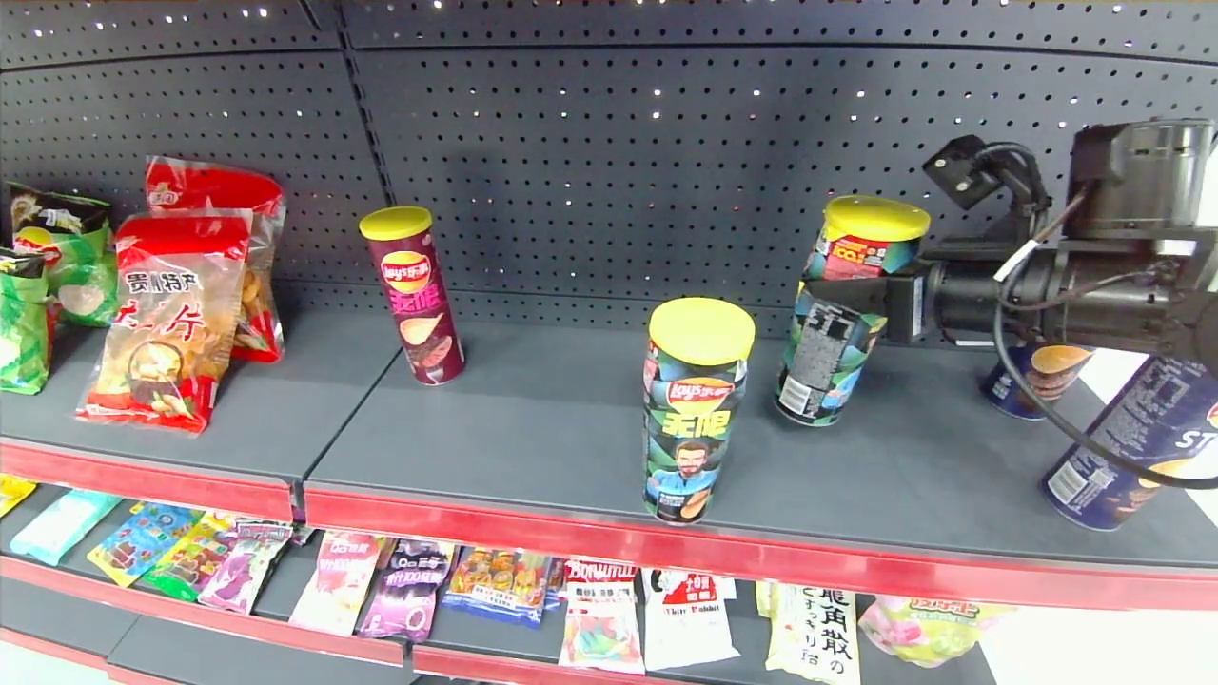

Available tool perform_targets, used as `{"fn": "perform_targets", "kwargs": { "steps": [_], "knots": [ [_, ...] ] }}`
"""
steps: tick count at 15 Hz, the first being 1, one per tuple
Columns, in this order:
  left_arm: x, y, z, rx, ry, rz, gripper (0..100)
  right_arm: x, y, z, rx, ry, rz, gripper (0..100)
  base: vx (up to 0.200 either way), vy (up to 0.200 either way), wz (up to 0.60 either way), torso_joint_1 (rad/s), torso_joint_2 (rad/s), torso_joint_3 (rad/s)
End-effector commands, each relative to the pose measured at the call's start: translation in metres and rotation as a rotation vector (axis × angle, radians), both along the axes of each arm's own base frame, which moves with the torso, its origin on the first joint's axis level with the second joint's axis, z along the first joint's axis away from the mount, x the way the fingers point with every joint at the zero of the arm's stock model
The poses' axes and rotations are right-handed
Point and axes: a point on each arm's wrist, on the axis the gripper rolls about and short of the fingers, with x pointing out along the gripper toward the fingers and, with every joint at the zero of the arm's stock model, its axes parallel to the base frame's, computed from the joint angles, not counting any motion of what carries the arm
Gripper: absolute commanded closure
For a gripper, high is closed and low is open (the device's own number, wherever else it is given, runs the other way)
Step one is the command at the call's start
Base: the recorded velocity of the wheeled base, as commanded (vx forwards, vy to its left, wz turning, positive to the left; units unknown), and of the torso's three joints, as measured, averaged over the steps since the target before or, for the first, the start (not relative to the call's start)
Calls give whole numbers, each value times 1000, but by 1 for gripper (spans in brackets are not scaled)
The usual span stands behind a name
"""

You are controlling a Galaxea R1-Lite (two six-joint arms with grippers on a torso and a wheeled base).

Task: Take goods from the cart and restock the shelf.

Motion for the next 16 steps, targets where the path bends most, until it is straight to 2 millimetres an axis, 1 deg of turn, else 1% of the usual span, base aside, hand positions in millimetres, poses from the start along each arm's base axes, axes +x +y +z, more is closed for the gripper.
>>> {"fn": "perform_targets", "kwargs": {
  "steps": [1, 2, 4, 6, 8, 9, 10, 11, 12, 14, 16],
  "knots": [
    [0, 2, -1, -5, -8, 67, 0, 28, 19, -16, -6, 33, 35, 100, 0, 0, 0, 0, 0, 0],
    [0, 2, -1, -2, -9, 66, 0, 37, 25, -20, -1, 12, 43, 100, 0, 0, 0, 0, 0, 0],
    [0, 1, -1, -1, -9, 55, 0, 52, 30, -30, 1, -8, 45, 100, 0, 0, 0, 0, 0, 0],
    [0, 1, -1, -6, -8, 41, 0, 58, 33, -34, 0, -6, 53, 100, 0, 0, 0, 0, 0, 0],
    [0, 1, -1, -4, -8, 30, 0, 62, 40, -29, 8, -26, 66, 100, 0, 0, 0, 0, 0, 0],
    [0, 1, -1, -3, -8, 15, 0, 63, 41, -29, 8, -26, 68, 100, 0, 0, 0, 0, 0, 0],
    [-1, -1, -1, -5, -6, -77, 0, 65, 48, -29, 9, -33, 82, 100, 0, 0, 0, 0, 0, 0],
    [-1, -2, -1, 0, -9, -94, 0, 66, 50, -30, 8, -33, 85, 100, 0, 0, 0, 0, 0, 0],
    [-1, -1, -1, 5, -11, -73, 0, 66, 52, -30, 8, -33, 90, 100, 0, 0, 0, 0, 0, 0],
    [0, 2, -1, 8, -11, 60, 0, 68, 56, -35, 5, -22, 98, 100, 0, 0, 0, 0, 0, 0],
    [0, 2, -2, 5, -7, 93, 0, 67, 59, -36, 4, -19, 105, 100, 0, 0, 0, 0, 0, 0]
  ]
}}
